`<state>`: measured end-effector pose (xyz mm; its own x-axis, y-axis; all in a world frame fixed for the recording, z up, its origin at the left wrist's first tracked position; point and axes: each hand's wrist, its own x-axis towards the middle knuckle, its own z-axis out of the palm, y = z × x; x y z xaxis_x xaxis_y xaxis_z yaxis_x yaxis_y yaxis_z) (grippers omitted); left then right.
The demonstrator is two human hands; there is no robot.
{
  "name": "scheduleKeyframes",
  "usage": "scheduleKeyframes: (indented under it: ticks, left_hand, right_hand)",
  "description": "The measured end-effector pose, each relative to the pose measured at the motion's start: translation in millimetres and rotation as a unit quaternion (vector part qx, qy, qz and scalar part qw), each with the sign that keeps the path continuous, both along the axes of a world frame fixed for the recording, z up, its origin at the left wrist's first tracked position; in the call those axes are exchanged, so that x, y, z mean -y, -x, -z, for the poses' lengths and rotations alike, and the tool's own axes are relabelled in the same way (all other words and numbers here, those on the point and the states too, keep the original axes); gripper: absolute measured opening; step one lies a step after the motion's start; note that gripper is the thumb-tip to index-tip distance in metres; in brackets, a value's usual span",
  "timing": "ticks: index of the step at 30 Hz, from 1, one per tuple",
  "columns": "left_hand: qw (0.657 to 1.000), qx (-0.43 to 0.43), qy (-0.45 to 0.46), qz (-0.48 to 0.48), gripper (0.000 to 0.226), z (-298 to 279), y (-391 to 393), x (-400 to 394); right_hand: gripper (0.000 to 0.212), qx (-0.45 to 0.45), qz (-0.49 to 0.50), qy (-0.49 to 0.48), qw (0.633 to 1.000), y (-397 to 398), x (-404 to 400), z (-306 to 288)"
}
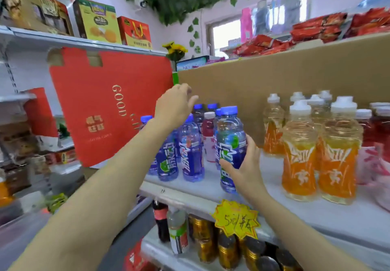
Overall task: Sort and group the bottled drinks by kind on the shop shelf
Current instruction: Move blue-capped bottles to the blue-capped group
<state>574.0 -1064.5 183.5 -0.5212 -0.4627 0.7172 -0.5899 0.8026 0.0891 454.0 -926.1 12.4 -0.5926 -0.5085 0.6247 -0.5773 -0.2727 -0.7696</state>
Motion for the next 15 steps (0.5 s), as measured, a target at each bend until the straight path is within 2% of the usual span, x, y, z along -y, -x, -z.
scheduleKeyframes:
  ticks: [3,6,12,15]
  left_hand:
    - [0.997,0.077,-0.001,0.018,0.04,-32,25,49]
    - [0.98,0.191,-0.031,0.043,0.04,-44,61,88]
    - [0.913,0.389,-0.069,0.098,0.048,-34,120,122]
    - [0.878,0.441,-0.125,0.137,0.033,-27,144,126]
  right_hand:
    - [0.084,0.02,0.016,-0.005,1.0,-2,34,4]
    - [0.085,0.032,0.037,-0.007,0.999,-3,57,12]
    - [0.082,0.028,0.044,-0.053,0.997,-1,67,16]
    - [0.083,0.019,0.049,-0.089,0.995,1,66,17]
